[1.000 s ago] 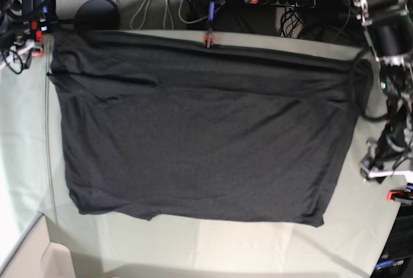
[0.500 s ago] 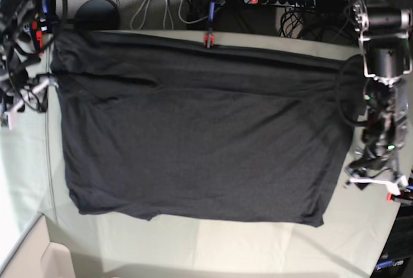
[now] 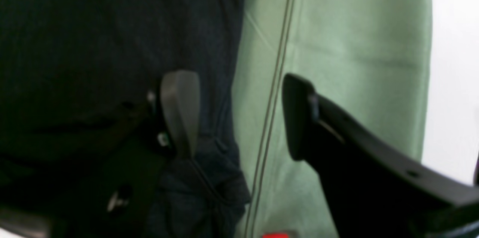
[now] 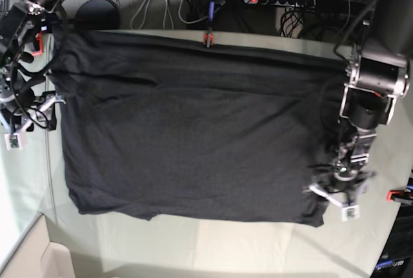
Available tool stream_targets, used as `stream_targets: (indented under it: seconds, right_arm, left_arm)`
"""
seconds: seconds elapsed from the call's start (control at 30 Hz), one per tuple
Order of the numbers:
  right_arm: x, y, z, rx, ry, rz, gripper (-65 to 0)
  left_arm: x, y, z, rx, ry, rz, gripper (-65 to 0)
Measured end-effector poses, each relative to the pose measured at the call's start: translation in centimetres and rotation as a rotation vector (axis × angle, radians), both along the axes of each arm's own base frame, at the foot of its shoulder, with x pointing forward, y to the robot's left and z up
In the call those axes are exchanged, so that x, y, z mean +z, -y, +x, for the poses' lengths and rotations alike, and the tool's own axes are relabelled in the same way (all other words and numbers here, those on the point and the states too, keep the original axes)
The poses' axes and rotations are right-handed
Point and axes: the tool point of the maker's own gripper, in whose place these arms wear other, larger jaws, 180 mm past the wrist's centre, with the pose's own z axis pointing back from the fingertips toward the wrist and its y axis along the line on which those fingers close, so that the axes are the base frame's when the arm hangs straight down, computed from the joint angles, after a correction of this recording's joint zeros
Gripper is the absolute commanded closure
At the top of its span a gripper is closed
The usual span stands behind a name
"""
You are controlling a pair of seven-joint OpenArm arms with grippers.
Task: Layout the t-shirt on the table in an organized manner, then fold the t-shirt properly
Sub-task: 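Release the edge and move both grippers along the shirt's sides, then grasp the shirt's side edges with both grippers partway along the shirt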
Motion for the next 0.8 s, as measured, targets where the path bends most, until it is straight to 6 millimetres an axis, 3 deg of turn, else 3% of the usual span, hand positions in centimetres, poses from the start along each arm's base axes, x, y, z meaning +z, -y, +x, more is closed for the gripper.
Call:
stream_targets:
  seconds: [0.17,0.43,0.6,0.8]
  right_arm:
    - [0.0,0.0,0.0,0.0,0.001,0.0,-35.3]
    - [0.0,0.1,0.0,-0.002,0.0,-0.001,-35.4]
    - [0.0,0.1,-0.1,-0.002,-0.001,-0.001,-35.3]
    - [0.0,0.0,0.0,-0.001,0.001,0.0,-35.3]
  left_arm:
    - [-1.2,3.4,-0.1,-0.056,-0.011,-0.05,-35.7]
    - [-3.3,0.2,-2.6,-0.008,-0.055,-0.01,-35.7]
    - [-4.4,-0.9,-4.1,0.0,-0.066,0.007,-35.7]
    - [-4.3,-1.3,-4.3,0.002,-0.065,0.013,-35.7]
